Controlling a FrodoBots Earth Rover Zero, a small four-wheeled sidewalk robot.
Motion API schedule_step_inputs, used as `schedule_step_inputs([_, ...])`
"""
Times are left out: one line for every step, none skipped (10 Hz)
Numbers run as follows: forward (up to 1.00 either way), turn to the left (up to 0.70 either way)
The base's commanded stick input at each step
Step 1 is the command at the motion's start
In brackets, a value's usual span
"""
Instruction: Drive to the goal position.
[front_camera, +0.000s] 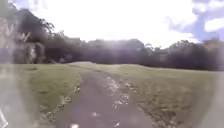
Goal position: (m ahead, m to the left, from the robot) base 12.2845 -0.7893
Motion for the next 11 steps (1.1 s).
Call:
schedule_step_inputs([1.00, 0.00])
schedule_step_inputs([1.00, 0.00])
schedule_step_inputs([1.00, 0.00])
schedule_step_inputs([1.00, 0.00])
schedule_step_inputs([1.00, 0.00])
schedule_step_inputs([1.00, 0.00])
schedule_step_inputs([1.00, 0.00])
schedule_step_inputs([1.00, 0.13])
schedule_step_inputs([1.00, 0.31])
schedule_step_inputs([1.00, 0.40])
schedule_step_inputs([1.00, 0.40])
